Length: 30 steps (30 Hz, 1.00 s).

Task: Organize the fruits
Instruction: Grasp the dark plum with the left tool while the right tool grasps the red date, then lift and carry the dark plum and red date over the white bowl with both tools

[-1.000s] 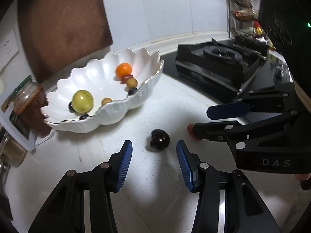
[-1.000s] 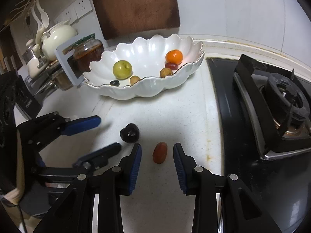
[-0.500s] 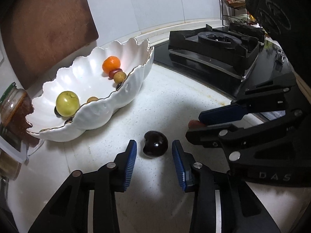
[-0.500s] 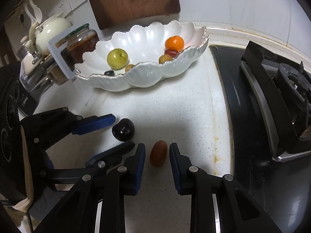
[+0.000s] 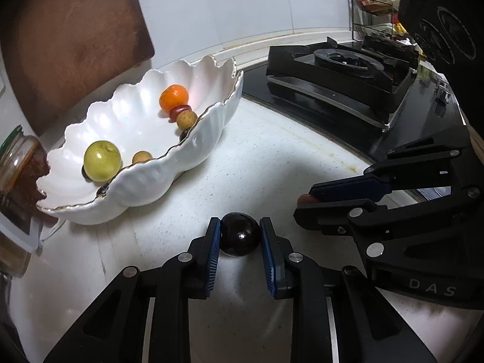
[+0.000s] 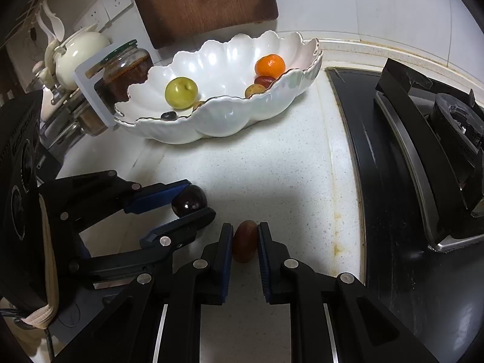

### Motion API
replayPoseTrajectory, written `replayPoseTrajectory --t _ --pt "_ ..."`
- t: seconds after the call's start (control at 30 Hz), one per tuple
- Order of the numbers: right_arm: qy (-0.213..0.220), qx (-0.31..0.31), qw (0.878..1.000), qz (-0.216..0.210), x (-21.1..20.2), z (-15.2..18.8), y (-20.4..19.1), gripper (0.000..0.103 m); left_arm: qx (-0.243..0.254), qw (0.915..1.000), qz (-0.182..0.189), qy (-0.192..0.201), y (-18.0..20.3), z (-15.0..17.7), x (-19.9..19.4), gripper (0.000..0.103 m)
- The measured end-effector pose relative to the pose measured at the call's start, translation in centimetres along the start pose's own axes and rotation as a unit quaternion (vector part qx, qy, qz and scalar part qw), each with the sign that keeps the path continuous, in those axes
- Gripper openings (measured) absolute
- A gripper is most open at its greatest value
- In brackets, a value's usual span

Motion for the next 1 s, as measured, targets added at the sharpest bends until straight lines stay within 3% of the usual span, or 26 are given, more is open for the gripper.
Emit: replayPoseTrajectory --t 0.43,1.0 --pt "0.003 0.008 1.000 -0.004 -0.8 0.4 0.5 0.017 -0.128 0.9908 -0.024 -0.035 -1.9 1.1 -2.1 0.026" --pt "0.039 -0.026 0.999 -0.020 -4.6 -0.8 -1.1 0.017 -0.253 0.9658 -0.057 -0.016 -4.0 0.8 -7.2 0.026"
Point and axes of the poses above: each gripper's, at about its wrist camera, not at the fingertips, and x roughly the way its jaws point, y to its right, z to its underside, the point moved 7 cm from there along x, roughly the way its jaws point, and after that the axes turned 11 degrees about -z, right-handed, at the moved point
